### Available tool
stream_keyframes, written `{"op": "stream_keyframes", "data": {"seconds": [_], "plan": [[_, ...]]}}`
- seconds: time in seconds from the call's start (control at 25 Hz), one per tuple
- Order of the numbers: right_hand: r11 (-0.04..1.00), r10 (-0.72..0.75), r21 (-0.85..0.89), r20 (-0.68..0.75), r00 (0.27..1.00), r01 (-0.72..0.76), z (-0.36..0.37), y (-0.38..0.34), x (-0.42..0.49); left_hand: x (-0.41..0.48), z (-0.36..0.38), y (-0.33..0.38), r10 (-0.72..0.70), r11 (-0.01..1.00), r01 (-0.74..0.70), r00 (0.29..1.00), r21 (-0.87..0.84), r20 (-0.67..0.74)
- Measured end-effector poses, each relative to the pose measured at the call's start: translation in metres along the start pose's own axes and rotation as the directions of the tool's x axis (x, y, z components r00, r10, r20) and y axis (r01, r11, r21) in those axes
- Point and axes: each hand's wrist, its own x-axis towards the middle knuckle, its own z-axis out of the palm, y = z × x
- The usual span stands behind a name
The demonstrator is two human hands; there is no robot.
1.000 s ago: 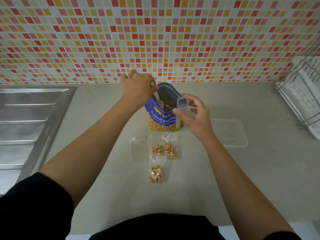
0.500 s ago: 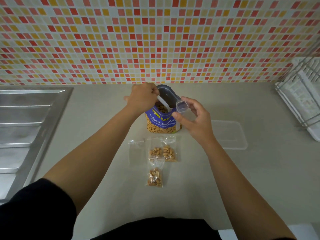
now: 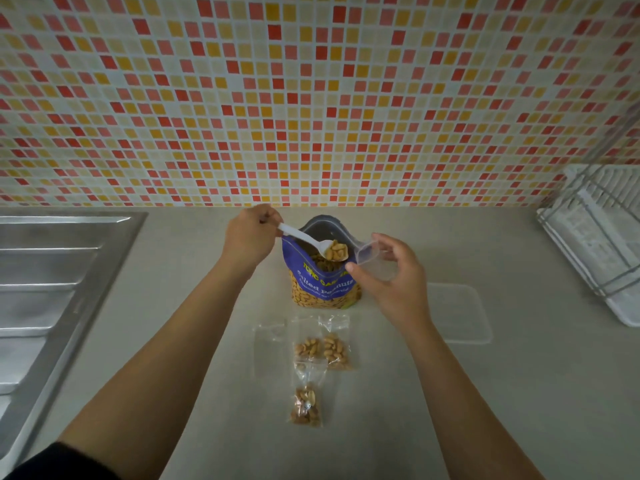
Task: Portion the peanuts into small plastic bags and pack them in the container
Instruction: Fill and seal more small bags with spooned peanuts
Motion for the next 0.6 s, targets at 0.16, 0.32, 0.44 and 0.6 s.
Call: {"op": "stream_keyframes", "data": {"seconds": [0.16, 0.32, 0.44, 0.6], "plan": [[0.985, -0.068, -0.155, 0.034, 0.997, 0.072, 0.004, -0.009, 0.005, 0.006, -0.009, -0.010, -0.080, 0.991, 0.081, 0.997, -0.105, 0.013], [0.974, -0.061, -0.214, 0.053, 0.997, 0.071, 0.011, -0.015, 0.012, 0.011, -0.023, -0.005, -0.094, 0.986, 0.093, 0.996, -0.140, -0.003], [0.964, -0.082, -0.249, 0.059, 0.995, 0.094, 0.017, -0.019, 0.018, 0.014, -0.037, 0.015, -0.067, 0.983, 0.067, 0.998, -0.173, 0.003], [0.964, -0.087, -0.250, 0.049, 0.995, 0.096, 0.023, -0.029, 0.024, 0.014, -0.048, 0.047, 0.050, 0.995, -0.047, 0.998, -0.090, 0.026]]}}
